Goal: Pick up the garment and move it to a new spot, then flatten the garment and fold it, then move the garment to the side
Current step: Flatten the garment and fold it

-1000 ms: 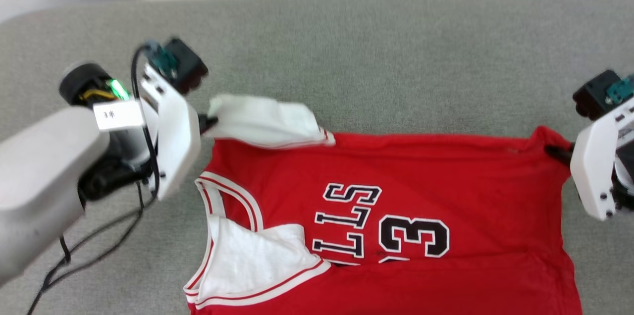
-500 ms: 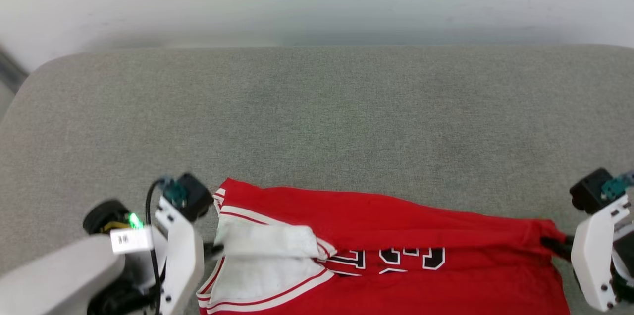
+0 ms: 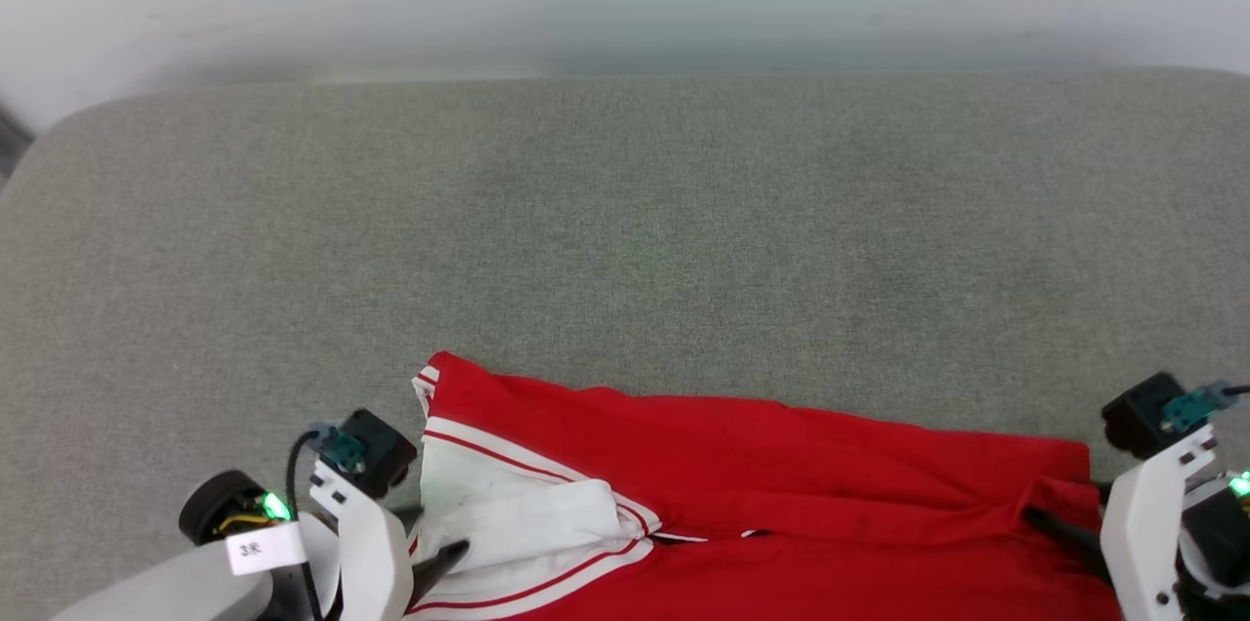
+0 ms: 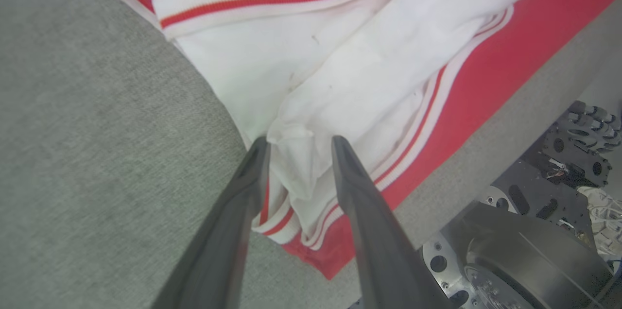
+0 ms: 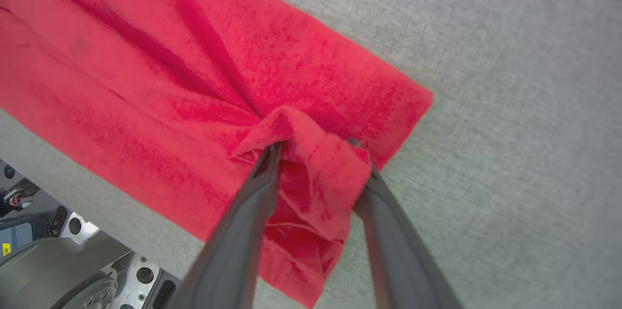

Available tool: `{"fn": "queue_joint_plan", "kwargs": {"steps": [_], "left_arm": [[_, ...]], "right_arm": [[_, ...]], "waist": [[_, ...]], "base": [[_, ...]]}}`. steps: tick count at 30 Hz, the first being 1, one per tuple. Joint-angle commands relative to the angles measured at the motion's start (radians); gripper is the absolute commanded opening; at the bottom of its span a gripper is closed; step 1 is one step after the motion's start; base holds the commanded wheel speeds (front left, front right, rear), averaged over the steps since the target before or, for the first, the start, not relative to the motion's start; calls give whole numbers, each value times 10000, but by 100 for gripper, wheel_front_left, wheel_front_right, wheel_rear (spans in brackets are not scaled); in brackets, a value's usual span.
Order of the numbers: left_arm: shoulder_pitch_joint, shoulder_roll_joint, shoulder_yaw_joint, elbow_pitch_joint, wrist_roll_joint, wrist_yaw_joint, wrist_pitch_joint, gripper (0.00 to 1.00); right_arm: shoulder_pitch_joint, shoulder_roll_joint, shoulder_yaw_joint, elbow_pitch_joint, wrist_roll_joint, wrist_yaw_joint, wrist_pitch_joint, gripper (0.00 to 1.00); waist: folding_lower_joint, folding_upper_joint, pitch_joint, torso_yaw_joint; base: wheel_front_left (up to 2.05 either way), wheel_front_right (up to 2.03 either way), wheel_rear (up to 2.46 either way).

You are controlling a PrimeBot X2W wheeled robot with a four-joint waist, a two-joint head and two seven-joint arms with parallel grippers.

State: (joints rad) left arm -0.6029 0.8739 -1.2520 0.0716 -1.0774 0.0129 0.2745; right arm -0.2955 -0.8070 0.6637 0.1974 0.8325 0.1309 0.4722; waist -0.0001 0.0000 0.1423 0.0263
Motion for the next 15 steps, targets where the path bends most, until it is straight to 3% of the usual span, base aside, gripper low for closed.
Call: {"fn": "queue_joint_plan", "kwargs": {"steps": [1,5,10,15], "left_arm": [[62,-15,242,-77,137,274,-467,100],[147,-1,576,-149,357,762,-1312,100],[349,-75,1296,-182,665,1878,-2979,100],[686,-365,1862,6,947,2914,-4547,100]], "right_arm": [[-8,-183,-206,-257,20,-4,-171,100],[14,-396,-574,-775,145,-4,-325,100],[214,-604,-1634,-1380,447,-4,-500,100],[720,-416,-2932,-1110,1071,-4,-323,100]], "waist": [[1,0,-146,6],[1,0,-268,-4],[1,0,-340,-20],[1,0,-257,56]], "base": [[0,0,0],[0,0,0],[0,0,0],[0,0,0]]}}
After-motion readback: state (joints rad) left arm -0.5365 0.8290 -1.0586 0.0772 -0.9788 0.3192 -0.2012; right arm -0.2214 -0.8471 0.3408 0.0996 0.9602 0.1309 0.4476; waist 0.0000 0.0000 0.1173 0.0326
